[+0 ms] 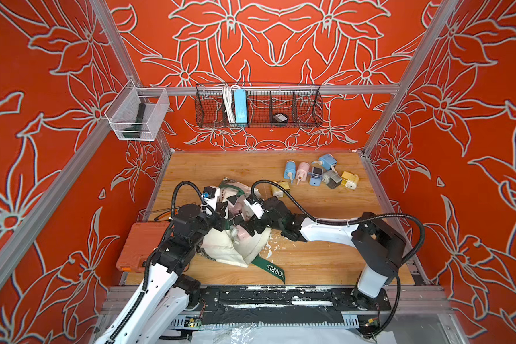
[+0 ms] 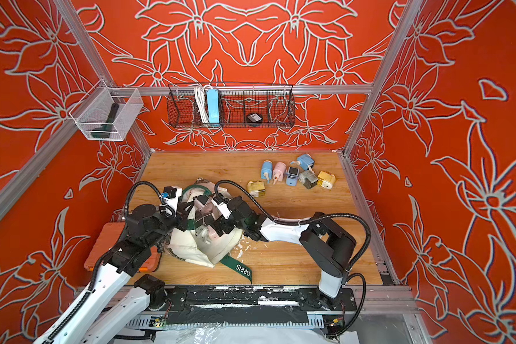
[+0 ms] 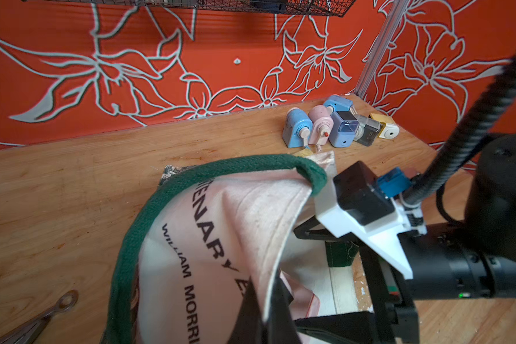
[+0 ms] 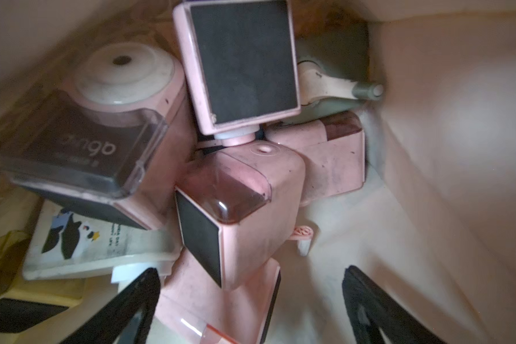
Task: Take out the pencil sharpeners from the tote bags
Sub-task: Pick up the pencil sharpener from the canvas bag.
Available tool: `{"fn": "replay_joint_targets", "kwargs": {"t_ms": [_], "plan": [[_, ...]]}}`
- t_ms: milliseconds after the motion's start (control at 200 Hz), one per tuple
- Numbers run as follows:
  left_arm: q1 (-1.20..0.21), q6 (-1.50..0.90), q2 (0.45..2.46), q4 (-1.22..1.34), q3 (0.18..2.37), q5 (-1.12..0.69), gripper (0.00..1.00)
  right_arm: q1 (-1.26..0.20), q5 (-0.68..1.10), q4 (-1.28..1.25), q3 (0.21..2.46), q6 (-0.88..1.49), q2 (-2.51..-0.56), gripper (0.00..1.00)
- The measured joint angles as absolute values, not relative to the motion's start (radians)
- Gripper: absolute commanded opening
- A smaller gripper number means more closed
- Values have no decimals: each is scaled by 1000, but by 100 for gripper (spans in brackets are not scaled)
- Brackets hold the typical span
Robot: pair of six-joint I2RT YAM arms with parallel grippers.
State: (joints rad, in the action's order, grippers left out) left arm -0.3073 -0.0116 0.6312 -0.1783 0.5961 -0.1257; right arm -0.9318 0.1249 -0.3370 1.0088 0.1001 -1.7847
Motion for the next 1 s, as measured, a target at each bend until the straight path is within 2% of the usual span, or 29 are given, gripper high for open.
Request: {"fn": "replay_joint_targets", "kwargs": {"t_ms": [440, 786, 1001], "plan": [[-307, -16, 610, -155, 570, -114, 0, -940, 122, -360, 1191, 89, -1987, 98], [-307, -22, 588, -139, 551, -106, 0, -942, 48, -398, 1174, 86, -1998, 73], [-308, -23, 582, -136, 546, -107, 0, -942, 54, -376, 1090, 87, -1911, 65]]}}
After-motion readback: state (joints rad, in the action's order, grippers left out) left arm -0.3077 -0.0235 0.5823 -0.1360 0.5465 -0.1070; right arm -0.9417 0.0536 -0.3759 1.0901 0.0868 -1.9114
